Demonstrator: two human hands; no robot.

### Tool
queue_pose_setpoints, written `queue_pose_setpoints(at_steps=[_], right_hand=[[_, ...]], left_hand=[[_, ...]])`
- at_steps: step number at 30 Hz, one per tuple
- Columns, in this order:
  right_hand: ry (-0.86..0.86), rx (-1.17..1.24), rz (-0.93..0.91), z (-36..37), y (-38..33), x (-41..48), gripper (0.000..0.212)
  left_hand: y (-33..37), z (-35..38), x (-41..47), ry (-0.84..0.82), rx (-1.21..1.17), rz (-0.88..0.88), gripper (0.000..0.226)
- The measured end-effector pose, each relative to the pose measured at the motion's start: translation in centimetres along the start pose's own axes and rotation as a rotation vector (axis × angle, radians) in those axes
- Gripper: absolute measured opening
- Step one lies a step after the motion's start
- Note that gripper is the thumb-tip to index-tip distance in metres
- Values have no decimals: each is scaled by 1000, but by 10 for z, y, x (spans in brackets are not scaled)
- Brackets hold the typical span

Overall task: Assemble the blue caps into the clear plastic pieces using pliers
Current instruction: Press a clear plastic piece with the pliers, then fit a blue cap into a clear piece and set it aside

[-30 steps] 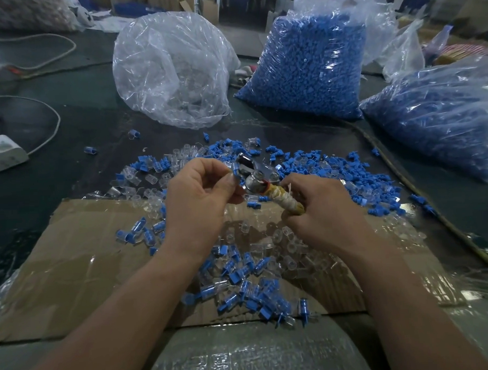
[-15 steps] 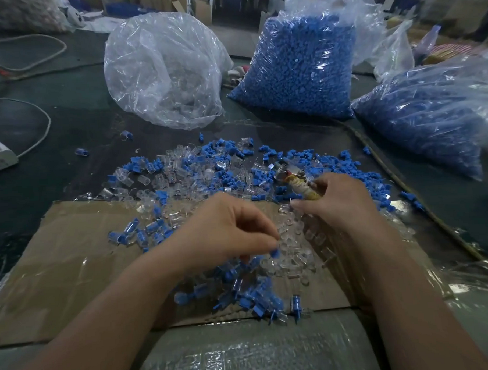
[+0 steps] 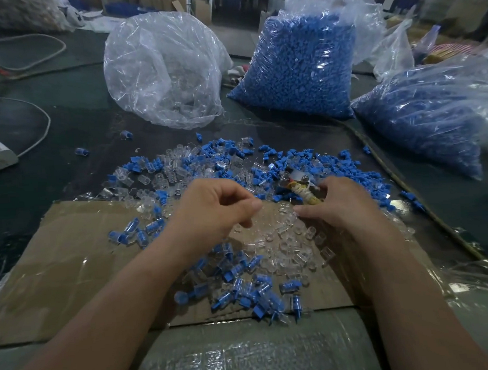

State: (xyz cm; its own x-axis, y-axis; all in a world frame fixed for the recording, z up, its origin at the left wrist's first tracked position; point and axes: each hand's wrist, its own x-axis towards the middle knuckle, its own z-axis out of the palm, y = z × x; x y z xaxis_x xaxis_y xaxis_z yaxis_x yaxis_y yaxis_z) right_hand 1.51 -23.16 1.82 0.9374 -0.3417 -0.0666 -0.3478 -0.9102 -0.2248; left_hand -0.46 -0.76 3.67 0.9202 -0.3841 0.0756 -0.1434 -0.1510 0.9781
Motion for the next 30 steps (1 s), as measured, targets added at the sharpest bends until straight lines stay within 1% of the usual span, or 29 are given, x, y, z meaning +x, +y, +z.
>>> queue_pose_setpoints(at_steps=[4, 7, 11, 12, 14, 15, 16, 17, 19, 22, 26, 30], right_hand=[[-47, -32, -15, 1, 1, -1, 75], [-59, -13, -27, -1, 1, -3, 72], [-93, 45, -14, -3, -1, -7, 62], [-53, 66, -18, -5, -2, -8, 61], [143, 146, -103, -7, -7, -11, 53], [259, 203, -200, -8, -12, -14, 44], [333, 248, -308, -9, -20, -17, 35], [343, 260, -404, -8, -30, -20, 29], [256, 181, -556, -1, -47, -25, 27], [143, 73, -671, 12, -61, -27, 30], [18, 40, -711, 17, -67, -26, 29], [-51, 49, -643, 15, -70, -27, 23]], left_hand=[[-4, -4, 6, 137, -14, -19, 14], [-6, -4, 7, 184, -17, -23, 16], [-7, -5, 8, 270, -55, -23, 16], [-7, -6, 9, 292, -71, -21, 16], [-6, -7, 9, 321, -87, -15, 16], [-6, -7, 8, 329, -88, -10, 17], [-5, -7, 8, 337, -88, -5, 17], [-5, -7, 8, 345, -85, -2, 17], [-5, -7, 8, 358, -78, 2, 17], [-6, -7, 8, 371, -83, 9, 19], [-5, -6, 8, 377, -63, 19, 19], [-6, -6, 9, 373, -65, 2, 19]])
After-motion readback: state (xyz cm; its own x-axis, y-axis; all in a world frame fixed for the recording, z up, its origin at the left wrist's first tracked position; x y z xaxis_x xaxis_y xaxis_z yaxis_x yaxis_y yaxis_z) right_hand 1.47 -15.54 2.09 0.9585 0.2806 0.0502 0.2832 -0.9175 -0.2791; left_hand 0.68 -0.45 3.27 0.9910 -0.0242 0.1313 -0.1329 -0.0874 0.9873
